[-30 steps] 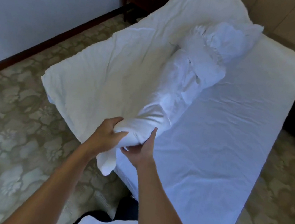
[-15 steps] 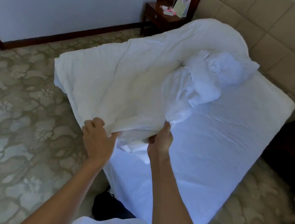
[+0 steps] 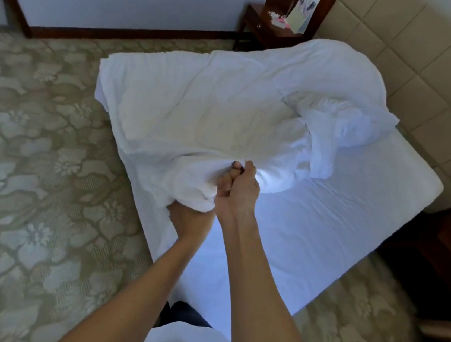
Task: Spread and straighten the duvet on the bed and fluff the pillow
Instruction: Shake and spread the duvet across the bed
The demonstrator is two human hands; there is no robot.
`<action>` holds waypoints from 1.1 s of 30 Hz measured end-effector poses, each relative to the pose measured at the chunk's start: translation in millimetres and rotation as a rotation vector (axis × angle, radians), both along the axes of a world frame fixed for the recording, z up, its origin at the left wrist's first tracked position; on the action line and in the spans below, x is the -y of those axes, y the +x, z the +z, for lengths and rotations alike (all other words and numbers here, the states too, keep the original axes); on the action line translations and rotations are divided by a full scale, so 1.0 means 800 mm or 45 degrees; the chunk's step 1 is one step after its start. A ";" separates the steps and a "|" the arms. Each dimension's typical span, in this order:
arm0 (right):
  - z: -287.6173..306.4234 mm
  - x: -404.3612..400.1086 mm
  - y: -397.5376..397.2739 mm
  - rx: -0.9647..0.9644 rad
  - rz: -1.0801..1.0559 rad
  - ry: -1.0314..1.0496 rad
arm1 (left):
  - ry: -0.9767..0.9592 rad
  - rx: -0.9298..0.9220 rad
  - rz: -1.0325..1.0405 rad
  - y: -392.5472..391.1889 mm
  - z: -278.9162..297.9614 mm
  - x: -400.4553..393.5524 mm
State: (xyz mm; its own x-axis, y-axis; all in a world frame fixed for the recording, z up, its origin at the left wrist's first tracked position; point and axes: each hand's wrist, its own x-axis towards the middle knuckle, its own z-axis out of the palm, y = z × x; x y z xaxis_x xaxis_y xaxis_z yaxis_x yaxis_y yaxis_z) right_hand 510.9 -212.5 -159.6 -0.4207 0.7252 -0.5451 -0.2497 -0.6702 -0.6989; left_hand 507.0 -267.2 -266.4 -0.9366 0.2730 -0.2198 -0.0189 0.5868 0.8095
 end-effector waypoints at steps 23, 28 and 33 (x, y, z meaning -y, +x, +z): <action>-0.163 -0.084 0.144 0.349 0.595 -0.143 | 1.116 1.530 0.888 0.119 0.011 0.024; -0.143 -0.068 0.157 0.427 0.329 -0.130 | 1.029 1.250 0.553 0.134 0.026 0.063; -0.080 -0.065 0.181 0.286 0.197 -0.054 | 0.759 0.852 0.022 0.200 0.022 0.095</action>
State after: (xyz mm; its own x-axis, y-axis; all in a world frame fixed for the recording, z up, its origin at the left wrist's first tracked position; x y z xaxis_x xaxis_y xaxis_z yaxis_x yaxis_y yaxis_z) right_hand 655.5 -160.3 -223.9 -0.3896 0.6362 -0.6660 0.0161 -0.7183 -0.6956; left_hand 667.3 -343.5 -248.9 -0.6685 0.5033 -0.5475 -0.6011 0.0679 0.7963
